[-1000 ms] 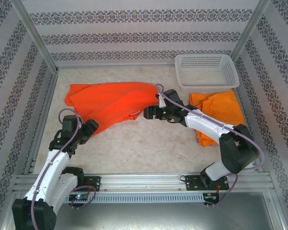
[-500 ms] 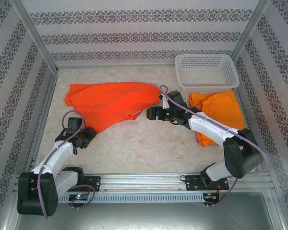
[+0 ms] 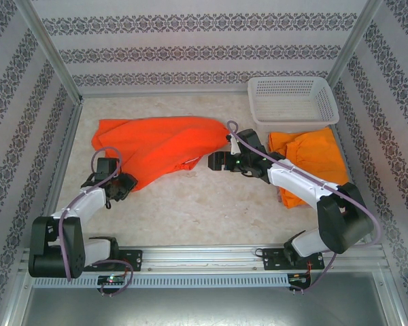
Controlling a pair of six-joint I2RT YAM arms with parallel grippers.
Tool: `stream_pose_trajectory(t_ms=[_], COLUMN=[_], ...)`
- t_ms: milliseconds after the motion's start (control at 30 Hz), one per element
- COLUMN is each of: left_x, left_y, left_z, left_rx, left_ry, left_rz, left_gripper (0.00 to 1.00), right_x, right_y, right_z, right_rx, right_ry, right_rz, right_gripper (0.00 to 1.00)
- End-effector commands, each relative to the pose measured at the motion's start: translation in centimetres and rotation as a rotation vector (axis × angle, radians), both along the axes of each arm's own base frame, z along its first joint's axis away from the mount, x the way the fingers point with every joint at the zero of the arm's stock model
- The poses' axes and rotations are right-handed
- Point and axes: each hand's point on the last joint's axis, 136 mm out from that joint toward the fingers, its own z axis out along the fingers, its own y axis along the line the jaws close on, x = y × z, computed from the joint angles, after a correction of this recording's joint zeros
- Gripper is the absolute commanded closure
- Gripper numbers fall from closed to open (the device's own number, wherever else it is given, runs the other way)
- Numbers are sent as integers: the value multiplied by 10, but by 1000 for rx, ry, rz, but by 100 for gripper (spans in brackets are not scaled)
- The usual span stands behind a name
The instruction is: Fold and stack the shorts
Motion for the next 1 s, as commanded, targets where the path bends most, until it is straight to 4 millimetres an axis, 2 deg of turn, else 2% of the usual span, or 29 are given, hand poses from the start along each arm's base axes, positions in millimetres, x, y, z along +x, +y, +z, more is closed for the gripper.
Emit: stream_pose_trajectory(t_ms=[0,133,200,267,367,467,533,600,733,867,967], left_x=[13,13,15,19,28,39,44,51,77,108,130], left_y=[-4,-8,-10,-9,-1,11,18,22,29,35,41], left_z=[6,2,7,21,59,116,154,183,244,287,301], left_rx=[-25,-52,-70,-83,-74,-34,-4,5,-10,-12,-12], left_ry=[-39,-31,-44,-74,-155,-281,-354,-407,-527,-600,-621], left_rz=[-34,-46,-51,-49,-34,-21,-18,-17,-13,-21,-15], left_gripper=[72,90,100,100,100,100,100,100,100,100,100], right_x=[0,3,6,11,20,30,39,45,47,41,42], right_y=[-10,-17,-23,-30,-37,-45,-52,-56,-55,-40,-34], right_z=[-3,-2,-1,4,15,18,16,10,-1,-9,-18], right_rx=[-19,-53,-95,-149,-236,-346,-425,-489,-559,-538,-584], right_ry=[1,-18,-46,-84,-160,-206,-218,-215,-200,-251,-305], right_rz=[-24,-29,-24,-16,20,57,69,96,188,299,368], right_gripper=[15,15,15,15,14,14,14,16,16,16,16])
